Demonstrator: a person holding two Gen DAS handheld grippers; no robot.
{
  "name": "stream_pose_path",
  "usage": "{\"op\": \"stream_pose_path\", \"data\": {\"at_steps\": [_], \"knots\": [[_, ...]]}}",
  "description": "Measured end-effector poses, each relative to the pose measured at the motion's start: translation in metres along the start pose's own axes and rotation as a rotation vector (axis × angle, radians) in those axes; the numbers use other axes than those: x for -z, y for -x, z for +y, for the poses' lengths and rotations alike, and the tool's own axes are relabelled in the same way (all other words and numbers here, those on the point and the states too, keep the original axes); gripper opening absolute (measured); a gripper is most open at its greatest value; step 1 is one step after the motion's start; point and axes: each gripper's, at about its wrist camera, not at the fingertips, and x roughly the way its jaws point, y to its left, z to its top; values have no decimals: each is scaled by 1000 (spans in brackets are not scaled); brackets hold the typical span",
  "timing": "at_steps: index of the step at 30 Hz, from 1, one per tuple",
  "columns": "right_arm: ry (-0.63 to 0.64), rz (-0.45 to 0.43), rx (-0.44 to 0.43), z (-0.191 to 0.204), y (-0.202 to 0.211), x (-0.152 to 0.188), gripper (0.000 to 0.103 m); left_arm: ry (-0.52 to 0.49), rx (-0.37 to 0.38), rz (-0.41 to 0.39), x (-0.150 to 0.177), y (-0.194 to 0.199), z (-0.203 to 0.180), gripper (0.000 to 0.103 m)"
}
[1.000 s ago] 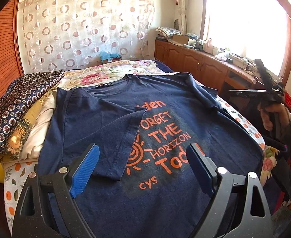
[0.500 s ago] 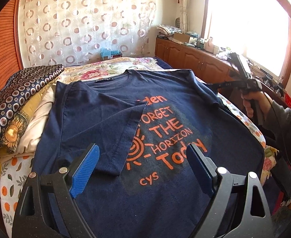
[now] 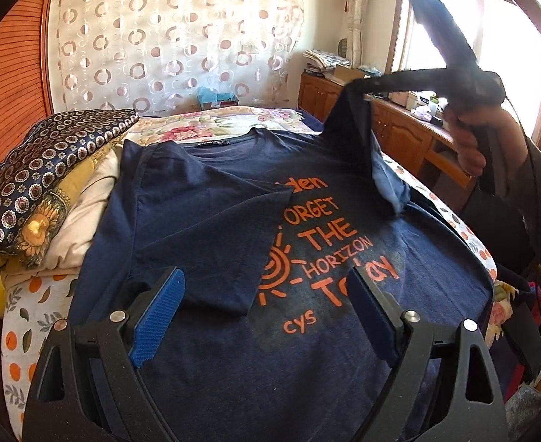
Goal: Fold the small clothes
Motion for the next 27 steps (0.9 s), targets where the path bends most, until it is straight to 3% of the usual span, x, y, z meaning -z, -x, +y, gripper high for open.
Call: {"op": "stream_pose_path", "data": {"at_steps": [1,3,5,6,13,21,24,26,27], "knots": [[5,0,5,6,-4,-2,3,1,-2,0,1,0,1,90],[-2,10,11,10,-11,-3,18,6,-5,0,1,1,4,90],[-19,7,21,5,-14,1,47,8,-10,-1,2,2,6,90],[-27,6,36,3,-15,2,48,10,-11,-1,2,2,8,90],[-72,90,71,-7,-15,49,48,19,-19,2,5,0,13,90],[-45,191,11,16,-30,106,43,28,-28,20,6,-7,15,90],[-13,213,27,26,-42,111,33,21,-35,30,7,-8,15,90],[8,219,45,27,-45,115,14,22,-39,34,6,-9,17,90],[15,210,40,29,-44,113,10,24,-43,33,6,-9,18,90]]}}
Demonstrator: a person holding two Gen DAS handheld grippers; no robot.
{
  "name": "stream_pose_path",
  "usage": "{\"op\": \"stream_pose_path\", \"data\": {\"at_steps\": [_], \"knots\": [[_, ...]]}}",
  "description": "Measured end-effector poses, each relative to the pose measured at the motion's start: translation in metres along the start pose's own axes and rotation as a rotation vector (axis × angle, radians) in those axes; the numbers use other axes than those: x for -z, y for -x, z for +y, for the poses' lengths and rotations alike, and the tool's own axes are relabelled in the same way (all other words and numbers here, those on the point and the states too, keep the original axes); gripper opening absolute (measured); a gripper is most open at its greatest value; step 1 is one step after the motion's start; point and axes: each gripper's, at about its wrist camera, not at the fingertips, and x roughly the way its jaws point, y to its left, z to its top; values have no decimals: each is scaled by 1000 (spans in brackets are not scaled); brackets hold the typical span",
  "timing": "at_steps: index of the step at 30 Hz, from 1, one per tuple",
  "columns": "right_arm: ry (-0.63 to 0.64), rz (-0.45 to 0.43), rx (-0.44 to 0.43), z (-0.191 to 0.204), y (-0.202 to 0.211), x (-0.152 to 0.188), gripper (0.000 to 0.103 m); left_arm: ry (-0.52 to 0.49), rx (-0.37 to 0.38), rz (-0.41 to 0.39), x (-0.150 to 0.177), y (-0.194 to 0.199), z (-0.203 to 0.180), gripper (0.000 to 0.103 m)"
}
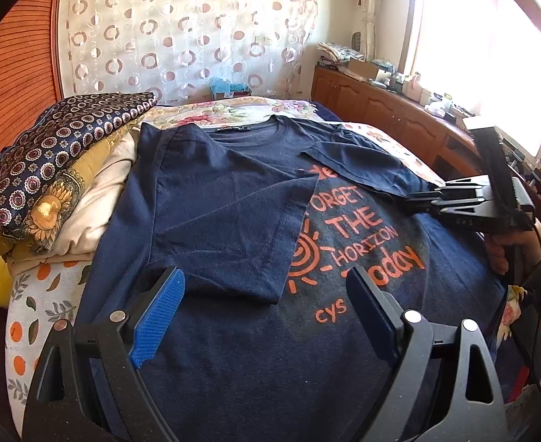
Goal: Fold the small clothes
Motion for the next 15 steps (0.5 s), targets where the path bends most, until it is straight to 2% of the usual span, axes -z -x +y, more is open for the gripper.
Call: {"op": "stream_pose_path", "data": {"at_steps": [1,6,15], "knots": [[4,-7,-9,-1,3,0,7,1,-2,-1,0,0,1,90],[5,-39,-66,0,34,9,7,10,-12,-11,-2,3,7,90],[4,5,-73,-8,28,20,7,13,-37,-21,-7,2,15,90]]}}
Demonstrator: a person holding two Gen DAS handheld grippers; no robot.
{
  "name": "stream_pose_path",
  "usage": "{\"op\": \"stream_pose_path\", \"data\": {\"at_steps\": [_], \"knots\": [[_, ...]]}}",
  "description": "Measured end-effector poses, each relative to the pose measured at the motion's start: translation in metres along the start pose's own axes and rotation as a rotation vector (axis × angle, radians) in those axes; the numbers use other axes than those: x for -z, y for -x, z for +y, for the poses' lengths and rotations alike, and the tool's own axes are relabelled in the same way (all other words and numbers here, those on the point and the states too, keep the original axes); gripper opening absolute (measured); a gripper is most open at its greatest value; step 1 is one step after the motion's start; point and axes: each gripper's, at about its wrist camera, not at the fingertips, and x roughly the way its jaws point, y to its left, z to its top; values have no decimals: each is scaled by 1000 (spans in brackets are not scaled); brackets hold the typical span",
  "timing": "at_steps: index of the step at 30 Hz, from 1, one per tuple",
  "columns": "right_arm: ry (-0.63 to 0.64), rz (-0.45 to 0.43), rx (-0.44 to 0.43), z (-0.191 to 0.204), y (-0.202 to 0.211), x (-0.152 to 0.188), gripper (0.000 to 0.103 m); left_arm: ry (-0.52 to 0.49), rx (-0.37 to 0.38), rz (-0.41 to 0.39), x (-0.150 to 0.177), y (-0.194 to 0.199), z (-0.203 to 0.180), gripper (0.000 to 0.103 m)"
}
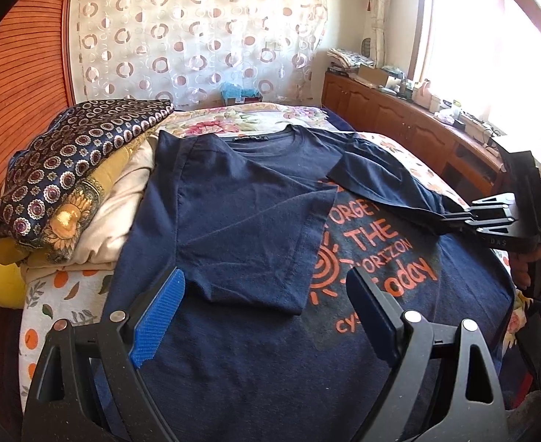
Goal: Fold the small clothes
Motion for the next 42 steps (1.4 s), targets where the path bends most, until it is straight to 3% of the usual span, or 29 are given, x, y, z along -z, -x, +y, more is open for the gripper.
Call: {"op": "stream_pose_path", "data": {"at_steps": [4,6,11,13,17,24,29,31,38,42], "knots": [[3,1,6,0,4,4,7,1,-18,-4,-6,-2,8,90],[-9,-17,-11,-2,9,2,15,-5,-26,-6,-14,-4,13,90],[-10,-110,-22,-5,29,-12,55,-24,-51,-10,-42,-14,30,90],[-21,-144,-28,-11,35,-21,58,-24,-53,3,-56,-23,38,90],[-34,-162,-3,-26,31,-38,59,-20,-54,36,-79,-46,52,81],[-54,-149,34,-62,3,-71,59,-4,-46,109,-119,-95,71,56],[-63,-124,38,-83,-34,-98,59,-27,-109,159,-142,-127,80,47],[-60,-115,35,-91,-48,-107,59,-40,-140,180,-149,-140,84,33],[-62,-89,24,-110,-84,-128,59,-111,-230,244,-158,-170,83,31],[-70,-70,15,-123,-100,-136,59,-97,-258,262,-158,-179,88,31]]}}
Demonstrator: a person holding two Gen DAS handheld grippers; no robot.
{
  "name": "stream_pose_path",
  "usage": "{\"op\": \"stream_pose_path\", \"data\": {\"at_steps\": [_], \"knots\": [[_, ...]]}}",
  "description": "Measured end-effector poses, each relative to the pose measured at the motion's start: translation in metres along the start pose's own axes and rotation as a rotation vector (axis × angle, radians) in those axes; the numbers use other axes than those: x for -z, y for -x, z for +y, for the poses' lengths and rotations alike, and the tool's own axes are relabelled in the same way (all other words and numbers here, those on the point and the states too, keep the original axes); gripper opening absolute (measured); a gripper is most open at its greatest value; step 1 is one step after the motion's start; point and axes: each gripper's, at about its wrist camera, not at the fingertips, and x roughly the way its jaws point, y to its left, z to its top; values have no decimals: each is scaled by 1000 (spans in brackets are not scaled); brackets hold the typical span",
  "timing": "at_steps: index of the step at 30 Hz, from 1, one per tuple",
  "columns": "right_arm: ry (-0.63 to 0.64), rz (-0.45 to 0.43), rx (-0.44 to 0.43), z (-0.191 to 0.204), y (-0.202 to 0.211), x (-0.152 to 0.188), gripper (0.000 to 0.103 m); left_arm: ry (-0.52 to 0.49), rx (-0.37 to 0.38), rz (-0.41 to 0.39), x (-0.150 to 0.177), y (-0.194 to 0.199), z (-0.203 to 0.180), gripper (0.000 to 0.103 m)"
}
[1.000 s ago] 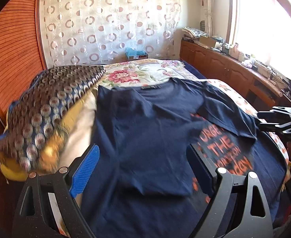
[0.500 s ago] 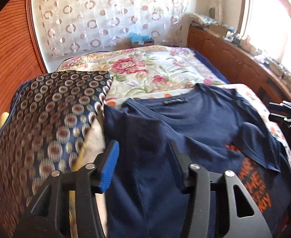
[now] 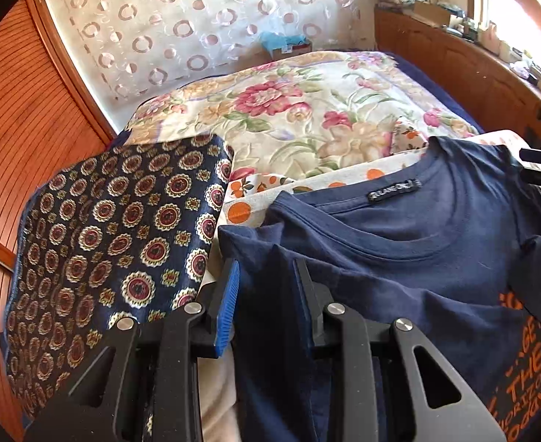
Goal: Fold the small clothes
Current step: 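Grasp the shirt collar with the left gripper while the right gripper grasps the shirt body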
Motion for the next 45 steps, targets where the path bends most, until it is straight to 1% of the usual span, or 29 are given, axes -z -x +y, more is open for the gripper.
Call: {"op": "stream_pose_path", "data": {"at_steps": [5,7,13,17,21,22,23,24,25,26,27,28,29,34,39,45], "knots": [[3,16,-4,-2,-12,-4,59,1,-29,40,3,-17,-6,31],[5,21,-7,-1,-15,-6,59,-9,-40,49,4,-21,-10,33],[33,42,6,0,-21,-11,59,6,-29,45,2,-21,-13,33],[27,46,-8,-4,-22,-14,59,1,-21,44,1,-23,-14,33],[37,56,4,-3,-24,-16,59,11,5,56,-4,-27,-14,33],[39,58,9,-3,-25,-16,56,9,10,56,-5,-28,-15,29],[42,57,18,-2,-25,-16,48,10,18,57,-6,-29,-15,27],[44,57,26,-1,-25,-17,45,13,33,57,-6,-29,-16,21],[43,57,21,-1,-25,-17,35,13,44,57,-6,-29,-16,15],[42,58,11,-1,-25,-17,28,7,49,57,-6,-29,-18,12],[45,58,5,0,-24,-17,25,-6,41,57,-6,-29,-21,8],[51,59,-3,1,-24,-16,18,-19,32,56,-6,-30,-23,5],[57,59,-11,2,-23,-15,13,-28,29,56,-6,-30,-25,4],[64,56,-12,0,-21,-14,10,-39,44,42,-6,-24,-26,2],[68,13,-13,0,-11,-13,9,-34,64,-6,-5,-1,-23,2],[76,-6,-12,3,-5,-10,9,-51,76,-44,-8,22,-23,2]]}}
